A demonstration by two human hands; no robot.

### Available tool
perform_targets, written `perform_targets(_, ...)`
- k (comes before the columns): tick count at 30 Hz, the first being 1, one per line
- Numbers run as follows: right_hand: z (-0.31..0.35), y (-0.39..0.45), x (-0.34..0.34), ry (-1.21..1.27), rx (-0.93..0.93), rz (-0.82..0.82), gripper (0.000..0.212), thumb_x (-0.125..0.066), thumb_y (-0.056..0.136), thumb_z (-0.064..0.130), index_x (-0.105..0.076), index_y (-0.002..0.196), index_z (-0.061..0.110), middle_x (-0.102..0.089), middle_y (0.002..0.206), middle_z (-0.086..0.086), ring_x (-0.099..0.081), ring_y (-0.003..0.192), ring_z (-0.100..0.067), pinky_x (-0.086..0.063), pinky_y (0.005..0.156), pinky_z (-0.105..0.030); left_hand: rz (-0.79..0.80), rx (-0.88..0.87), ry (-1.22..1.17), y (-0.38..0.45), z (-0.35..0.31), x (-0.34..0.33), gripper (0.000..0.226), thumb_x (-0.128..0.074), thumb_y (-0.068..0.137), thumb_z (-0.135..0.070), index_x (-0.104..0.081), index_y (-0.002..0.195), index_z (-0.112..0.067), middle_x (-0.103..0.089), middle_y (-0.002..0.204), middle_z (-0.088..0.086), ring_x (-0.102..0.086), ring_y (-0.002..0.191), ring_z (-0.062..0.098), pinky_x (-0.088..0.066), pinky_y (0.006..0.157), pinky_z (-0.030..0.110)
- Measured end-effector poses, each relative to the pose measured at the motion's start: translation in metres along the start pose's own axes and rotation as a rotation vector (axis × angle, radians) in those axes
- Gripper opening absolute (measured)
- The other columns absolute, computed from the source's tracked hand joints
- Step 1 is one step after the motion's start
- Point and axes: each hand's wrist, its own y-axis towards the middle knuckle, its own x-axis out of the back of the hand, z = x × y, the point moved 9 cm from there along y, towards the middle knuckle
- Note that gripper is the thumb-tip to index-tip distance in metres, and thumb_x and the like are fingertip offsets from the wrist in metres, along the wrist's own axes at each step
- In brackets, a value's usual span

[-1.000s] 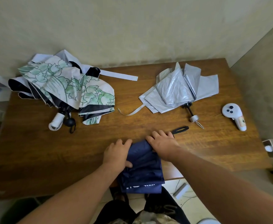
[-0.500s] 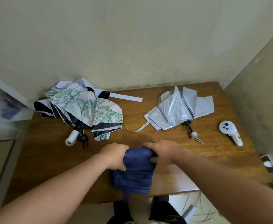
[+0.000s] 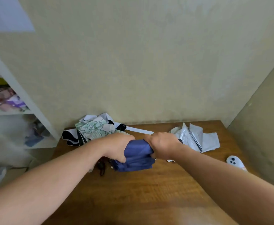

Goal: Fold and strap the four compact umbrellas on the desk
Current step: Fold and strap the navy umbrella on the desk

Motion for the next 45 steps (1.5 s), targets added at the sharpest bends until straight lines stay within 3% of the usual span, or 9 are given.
perform_targets(4,0.011,0.001,0.023,0.005,0.0,-0.019,0.047,-0.068,0.071,0.037,-0.043,0.11,0.031,-0.064,0.089,0.004,-0.06,0.074,-0.029,-0.054,0.062,-0.037,0.028,-0.019,0.072,-0.006,0.007,0.016,0.063,-0.081,0.07,-0.021,-0.053,0.125,-0.034,-0.063,0.099,-0.009,-0.063,0.087,0.016,-0.051,0.065,0.031)
perform_targets(10,0.027,-0.002,0.049,0.05,-0.029,0.063,0.038,-0.068,0.075,0.034,-0.052,0.109,0.031,-0.061,0.088,0.009,-0.06,0.079,-0.024,-0.046,0.065,-0.033,-0.037,0.0,0.201,-0.012,0.02,0.034,0.053,-0.08,0.074,-0.022,-0.048,0.114,-0.037,-0.057,0.094,-0.007,-0.06,0.087,0.022,-0.056,0.074,0.041)
perform_targets(16,0.041,0.009,0.061,0.035,-0.014,0.08,0.055,-0.067,0.072,0.034,-0.053,0.125,0.038,-0.071,0.1,0.004,-0.067,0.088,-0.028,-0.057,0.072,-0.037,-0.088,-0.055,-0.046,-0.019,-0.004,0.057,0.079,-0.079,0.064,-0.074,-0.052,0.133,-0.045,-0.067,0.12,-0.018,-0.064,0.101,0.01,-0.056,0.086,0.034)
perform_targets(20,0.038,0.013,0.058,0.201,-0.002,0.191,0.046,-0.073,0.07,0.031,-0.062,0.115,0.03,-0.073,0.096,0.003,-0.069,0.084,-0.025,-0.063,0.076,-0.042,-0.12,-0.067,0.113,-0.019,-0.006,0.056,0.054,-0.081,0.07,-0.055,-0.055,0.113,-0.036,-0.068,0.105,-0.007,-0.065,0.091,0.018,-0.057,0.076,0.038)
perform_targets(24,0.028,0.005,0.056,0.468,-0.032,0.29,0.027,-0.073,0.07,0.016,-0.064,0.095,0.021,-0.07,0.079,0.002,-0.066,0.069,-0.02,-0.053,0.059,-0.032,-0.21,-0.061,0.299,-0.023,-0.002,0.058,0.042,-0.071,0.073,-0.038,-0.046,0.106,-0.036,-0.063,0.091,-0.003,-0.061,0.079,0.026,-0.041,0.055,0.032)
perform_targets(29,0.029,-0.002,0.045,0.658,-0.046,0.406,0.033,-0.067,0.069,0.012,-0.064,0.102,0.01,-0.066,0.074,-0.008,-0.06,0.064,-0.024,-0.049,0.061,-0.034,-0.239,-0.053,0.293,-0.026,0.008,0.06,0.039,-0.07,0.076,-0.03,-0.049,0.11,-0.036,-0.06,0.087,-0.003,-0.06,0.076,0.024,-0.047,0.061,0.034)
perform_targets(34,0.025,0.0,0.056,0.454,-0.024,0.277,0.041,-0.076,0.071,0.027,-0.061,0.108,0.036,-0.071,0.094,0.014,-0.069,0.084,-0.01,-0.055,0.07,-0.029,-0.194,0.031,0.246,-0.026,0.015,0.052,0.044,-0.079,0.064,-0.021,-0.051,0.097,-0.03,-0.058,0.082,-0.004,-0.061,0.073,0.023,-0.044,0.055,0.032)
perform_targets(39,0.061,0.016,0.08,0.226,0.044,-0.029,0.058,-0.069,0.072,0.058,-0.049,0.124,0.042,-0.062,0.104,0.008,-0.062,0.095,-0.021,-0.057,0.079,-0.042,-0.183,0.028,0.243,-0.019,0.014,0.048,0.03,-0.073,0.071,-0.022,-0.055,0.095,-0.026,-0.058,0.08,-0.002,-0.058,0.07,0.021,-0.047,0.055,0.033)
perform_targets(45,0.055,0.015,0.063,0.076,0.001,-0.037,0.047,-0.07,0.07,0.042,-0.05,0.112,0.038,-0.066,0.094,0.009,-0.064,0.082,-0.026,-0.053,0.065,-0.036,-0.149,0.028,0.16,-0.026,0.013,0.048,0.027,-0.074,0.073,-0.024,-0.056,0.092,-0.02,-0.058,0.081,-0.002,-0.055,0.069,0.018,-0.039,0.054,0.03)
